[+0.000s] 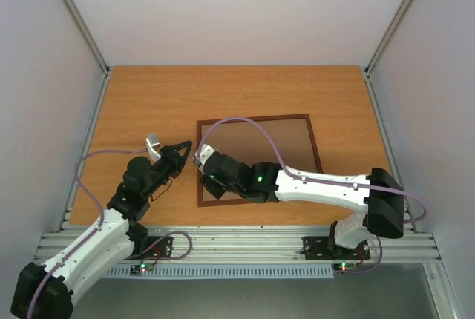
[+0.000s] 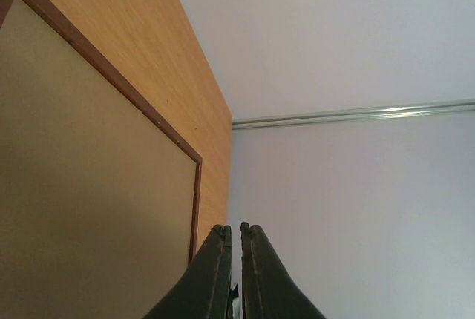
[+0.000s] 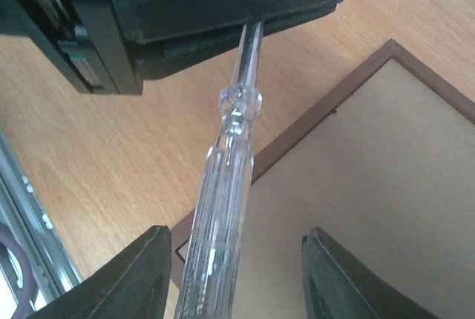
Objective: Take the photo out of the frame
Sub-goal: Adjust the screwdriver.
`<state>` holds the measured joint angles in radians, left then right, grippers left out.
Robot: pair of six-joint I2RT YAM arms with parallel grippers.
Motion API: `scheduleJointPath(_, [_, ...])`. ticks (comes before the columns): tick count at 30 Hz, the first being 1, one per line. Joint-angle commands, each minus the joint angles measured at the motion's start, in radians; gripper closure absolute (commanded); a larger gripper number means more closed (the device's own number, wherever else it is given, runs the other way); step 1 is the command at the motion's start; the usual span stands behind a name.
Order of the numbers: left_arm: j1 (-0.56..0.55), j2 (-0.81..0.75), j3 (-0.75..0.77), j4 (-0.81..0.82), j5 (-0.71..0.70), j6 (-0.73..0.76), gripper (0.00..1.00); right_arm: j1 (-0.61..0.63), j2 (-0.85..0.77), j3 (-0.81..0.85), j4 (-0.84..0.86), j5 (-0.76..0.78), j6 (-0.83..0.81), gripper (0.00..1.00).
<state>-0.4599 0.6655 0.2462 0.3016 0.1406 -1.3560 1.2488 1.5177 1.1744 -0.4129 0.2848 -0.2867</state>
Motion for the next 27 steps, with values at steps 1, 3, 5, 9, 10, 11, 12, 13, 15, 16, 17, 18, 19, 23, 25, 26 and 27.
scheduleJointPath(1, [-0.002, -0.003, -0.015, 0.045, -0.026, 0.006, 0.99, -0.006, 0.019, 0.053, -0.004, 0.040, 0.030, 0.52])
scheduleJointPath(3, [-0.002, -0.004, -0.013, 0.047, -0.026, 0.007, 0.99, -0.006, 0.028, 0.061, -0.004, 0.052, 0.029, 0.54])
scheduleJointPath(5, [-0.002, -0.001, -0.015, 0.047, -0.027, 0.006, 1.00, -0.008, 0.035, 0.065, 0.003, 0.055, 0.032, 0.56])
scheduleJointPath(9, [-0.002, 0.000, -0.016, 0.051, -0.026, 0.002, 0.99, -0.010, 0.059, 0.074, 0.002, 0.061, 0.036, 0.60])
scheduleJointPath(10, [-0.002, 0.000, -0.016, 0.052, -0.025, 0.002, 0.99, -0.011, 0.064, 0.075, 0.005, 0.062, 0.037, 0.61])
scheduleJointPath(11, [-0.002, -0.001, -0.017, 0.053, -0.023, 0.000, 0.99, -0.011, 0.068, 0.076, 0.009, 0.062, 0.038, 0.62])
scheduleJointPath(12, [-0.002, -0.001, -0.018, 0.052, -0.023, 0.000, 0.99, -0.012, 0.073, 0.079, 0.012, 0.060, 0.039, 0.63])
scheduleJointPath(13, [-0.002, -0.003, -0.018, 0.052, -0.024, 0.000, 1.00, -0.013, 0.077, 0.082, 0.012, 0.060, 0.038, 0.65])
scheduleJointPath(15, [-0.002, -0.002, -0.020, 0.053, -0.024, -0.001, 1.00, -0.012, 0.086, 0.093, 0.009, 0.058, 0.036, 0.69])
scheduleJointPath(16, [-0.002, -0.003, -0.021, 0.053, -0.024, -0.002, 0.99, -0.012, 0.090, 0.097, 0.007, 0.060, 0.034, 0.71])
scheduleJointPath(17, [-0.002, -0.002, -0.022, 0.053, -0.024, -0.003, 0.99, -0.012, 0.094, 0.099, 0.007, 0.062, 0.034, 0.72])
scheduleJointPath(18, [-0.002, -0.001, -0.022, 0.051, -0.024, -0.003, 0.99, -0.012, 0.096, 0.099, 0.008, 0.064, 0.033, 0.75])
scheduleJointPath(19, [-0.002, -0.003, -0.023, 0.050, -0.023, -0.003, 1.00, -0.012, 0.096, 0.098, 0.012, 0.064, 0.032, 0.77])
scheduleJointPath(23, [-0.002, -0.010, -0.029, 0.035, -0.021, 0.000, 1.00, -0.013, 0.094, 0.093, 0.011, 0.066, 0.013, 0.89])
scheduleJointPath(25, [-0.002, -0.017, -0.033, 0.030, -0.021, 0.000, 1.00, -0.015, 0.090, 0.088, 0.007, 0.064, -0.007, 0.97])
scheduleJointPath(26, [-0.002, -0.020, -0.034, 0.024, -0.022, 0.001, 0.99, -0.016, 0.085, 0.083, 0.010, 0.061, -0.019, 0.99])
scheduleJointPath(27, [-0.002, -0.023, -0.034, 0.020, -0.021, 0.004, 1.00, -0.018, 0.077, 0.075, 0.013, 0.055, -0.033, 0.99])
